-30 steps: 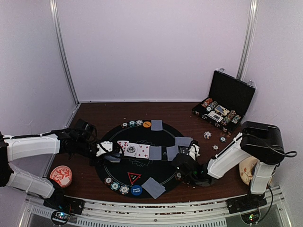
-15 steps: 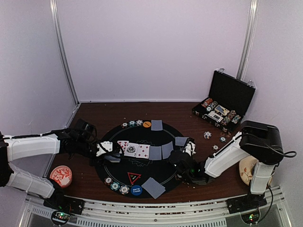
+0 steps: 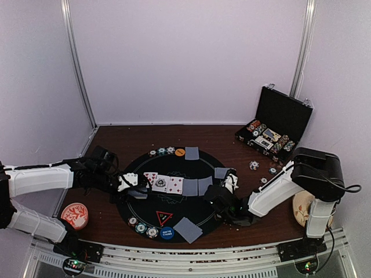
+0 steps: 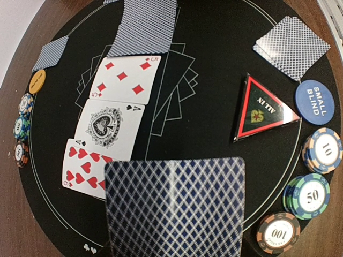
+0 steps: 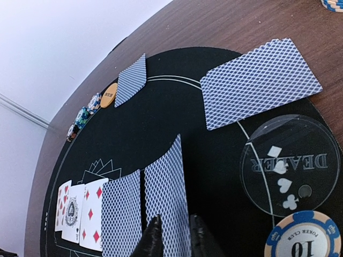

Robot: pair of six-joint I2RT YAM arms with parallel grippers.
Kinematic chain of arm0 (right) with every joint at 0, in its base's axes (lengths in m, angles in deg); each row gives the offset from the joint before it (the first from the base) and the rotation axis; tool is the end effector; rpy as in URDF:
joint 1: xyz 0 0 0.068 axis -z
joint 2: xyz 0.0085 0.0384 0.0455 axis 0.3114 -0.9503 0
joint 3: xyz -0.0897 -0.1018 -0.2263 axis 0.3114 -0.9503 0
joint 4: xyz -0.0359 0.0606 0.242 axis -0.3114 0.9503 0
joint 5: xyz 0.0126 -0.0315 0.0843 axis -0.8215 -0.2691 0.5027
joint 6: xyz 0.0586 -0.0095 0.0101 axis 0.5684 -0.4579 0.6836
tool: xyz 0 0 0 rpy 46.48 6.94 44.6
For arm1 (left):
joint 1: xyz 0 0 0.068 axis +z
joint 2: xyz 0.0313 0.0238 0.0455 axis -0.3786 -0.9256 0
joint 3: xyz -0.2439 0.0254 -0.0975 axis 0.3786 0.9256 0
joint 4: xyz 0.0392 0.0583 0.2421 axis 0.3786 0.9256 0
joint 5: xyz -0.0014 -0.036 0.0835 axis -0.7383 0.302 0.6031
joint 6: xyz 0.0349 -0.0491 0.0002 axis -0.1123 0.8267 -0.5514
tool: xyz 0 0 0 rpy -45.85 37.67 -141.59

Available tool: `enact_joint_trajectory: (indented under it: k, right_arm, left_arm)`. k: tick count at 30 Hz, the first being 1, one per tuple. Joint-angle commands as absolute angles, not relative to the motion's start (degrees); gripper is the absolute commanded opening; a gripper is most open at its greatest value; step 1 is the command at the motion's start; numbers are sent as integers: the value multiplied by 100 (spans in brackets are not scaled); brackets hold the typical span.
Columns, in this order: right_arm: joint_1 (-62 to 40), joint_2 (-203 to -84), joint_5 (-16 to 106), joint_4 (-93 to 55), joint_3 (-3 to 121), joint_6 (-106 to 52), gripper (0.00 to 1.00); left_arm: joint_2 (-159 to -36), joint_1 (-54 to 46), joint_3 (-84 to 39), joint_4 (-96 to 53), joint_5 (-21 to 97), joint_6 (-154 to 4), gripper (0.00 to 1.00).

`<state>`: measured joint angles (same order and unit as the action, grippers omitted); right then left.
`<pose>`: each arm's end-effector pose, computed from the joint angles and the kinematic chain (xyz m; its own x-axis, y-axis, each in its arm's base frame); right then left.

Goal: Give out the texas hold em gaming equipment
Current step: Distribute the poker card in the community card area.

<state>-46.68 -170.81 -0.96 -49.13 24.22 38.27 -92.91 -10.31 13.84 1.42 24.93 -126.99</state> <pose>0.1663 0.2881 0.0956 -0.5512 0.5748 -0.6048 0.0966 0.7640 0.6380 0.1836 -0.1365 0.1752 -0.0897 0.7732 -0.6278 0.9637 0.2265 0.1413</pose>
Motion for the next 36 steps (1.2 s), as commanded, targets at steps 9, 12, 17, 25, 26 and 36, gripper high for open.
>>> enact_joint_trajectory:
  k: [9, 12, 17, 25, 26, 36]
  right_arm:
    - [-4793, -16945, -407, -4235, 2732, 3760, 35]
    - [-4816, -16870, -542, -4005, 2776, 3788, 39]
    - [-4823, -16676, -676, -3905, 2774, 3681, 49]
    - [-4822, -16126, -714, -3797, 2830, 3071, 66]
    - [-4824, -16024, -695, -3772, 2850, 2956, 70]
    - [-4826, -15197, -252, -2695, 3348, 1747, 100]
  left_arm:
    - [-9272, -992, 1397, -105, 2492, -12660, 10]
    - [-9279, -987, 1400, -115, 2500, -12658, 10]
    - [-9295, -983, 1413, -167, 2573, -12660, 10]
    - [-9432, -812, 1361, -260, 2621, -12659, 10]
    - [-9491, -764, 1326, -271, 2630, -12659, 10]
    - [-10183, 24, 706, -223, 2693, -12755, 10]
